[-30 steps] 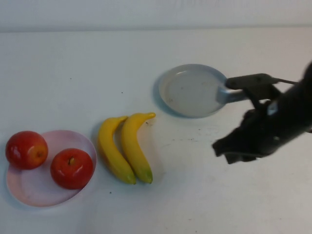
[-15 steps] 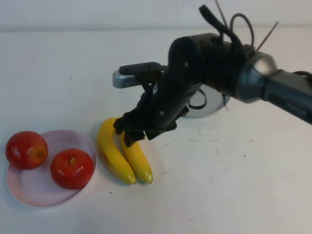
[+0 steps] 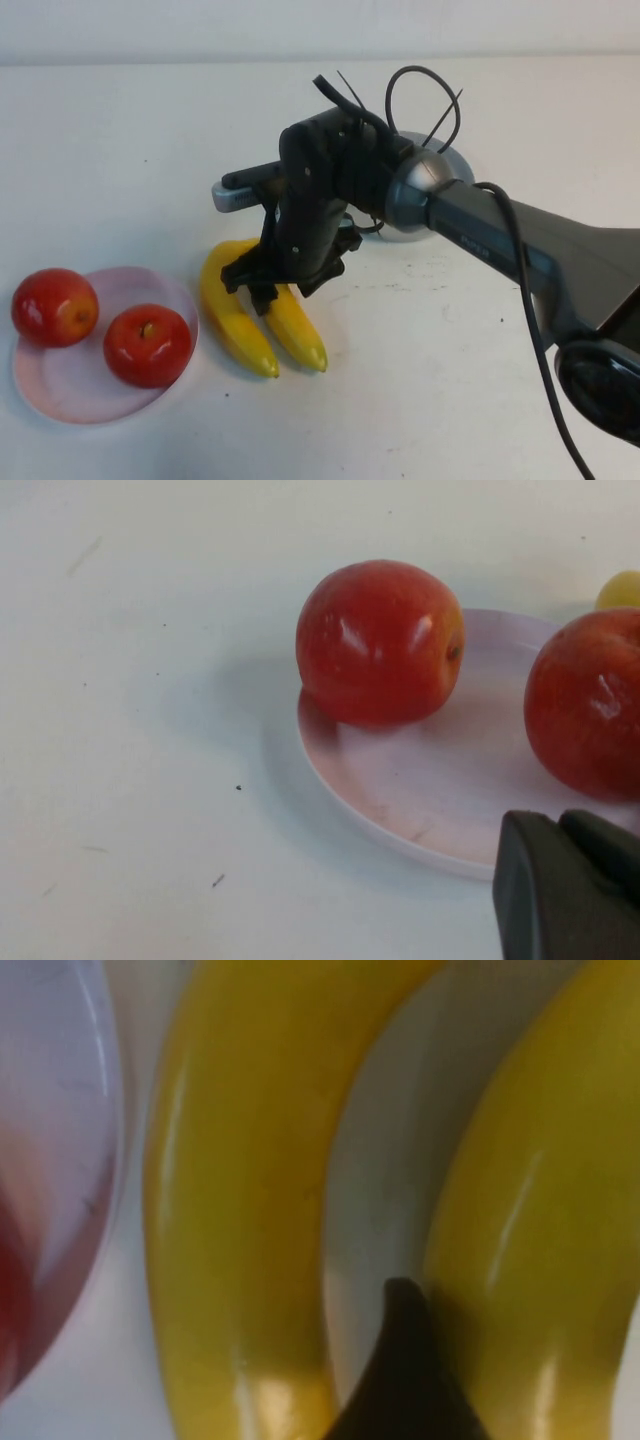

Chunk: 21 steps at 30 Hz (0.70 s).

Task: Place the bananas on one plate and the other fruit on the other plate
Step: Put another type of fruit in the right plate

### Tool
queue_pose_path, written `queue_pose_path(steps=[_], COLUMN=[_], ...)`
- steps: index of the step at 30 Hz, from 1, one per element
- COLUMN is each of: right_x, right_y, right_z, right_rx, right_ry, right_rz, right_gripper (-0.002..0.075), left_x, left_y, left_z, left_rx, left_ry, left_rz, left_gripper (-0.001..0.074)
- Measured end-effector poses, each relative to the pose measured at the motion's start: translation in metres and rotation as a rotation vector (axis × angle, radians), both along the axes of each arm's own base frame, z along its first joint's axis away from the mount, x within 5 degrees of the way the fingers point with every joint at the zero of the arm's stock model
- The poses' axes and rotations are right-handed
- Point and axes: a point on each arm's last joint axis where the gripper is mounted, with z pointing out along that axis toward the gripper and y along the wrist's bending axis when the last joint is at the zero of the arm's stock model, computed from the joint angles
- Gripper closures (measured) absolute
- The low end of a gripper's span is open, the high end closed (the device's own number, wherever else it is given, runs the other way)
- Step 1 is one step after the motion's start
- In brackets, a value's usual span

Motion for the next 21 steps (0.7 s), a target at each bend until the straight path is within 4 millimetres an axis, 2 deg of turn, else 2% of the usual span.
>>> queue_pose_path(steps=[5, 9, 12, 15, 18, 21], right_x=[0.002, 0.001, 0.001, 0.003, 0.008, 0.019], right_y=[0.001, 0.0, -0.001, -0.001, -0.008, -0.025], right_z=[-0.011, -0.012, -0.008, 0.003, 0.029, 0.061], right_rx=[-0.023, -0.03, -0.045, -0.033, 0.006, 0.04], right_ry=[0.01, 0.018, 0.028, 0.012, -0.035, -0.106], right_rz=[0.0, 0.0, 0.004, 0.003, -0.013, -0.05], right_gripper=[0.0312, 0.0428, 0.0423, 0.0423, 0.0423, 0.0423], left_x=[0.0, 0.0, 0.0, 0.0, 0.0, 0.0], left_y=[0.0, 0.0, 0.0, 0.0, 0.0, 0.0], left_z=[0.0, 0.0, 0.0, 0.0, 0.0, 0.0], left_rx=[0.0, 0.0, 0.0, 0.0, 0.0, 0.0], left_ry=[0.0, 0.0, 0.0, 0.0, 0.0, 0.0], left_rz=[0.0, 0.0, 0.0, 0.0, 0.0, 0.0], left_gripper=[0.0733, 0.0733, 0.0733, 0.0733, 0.0733, 0.0733])
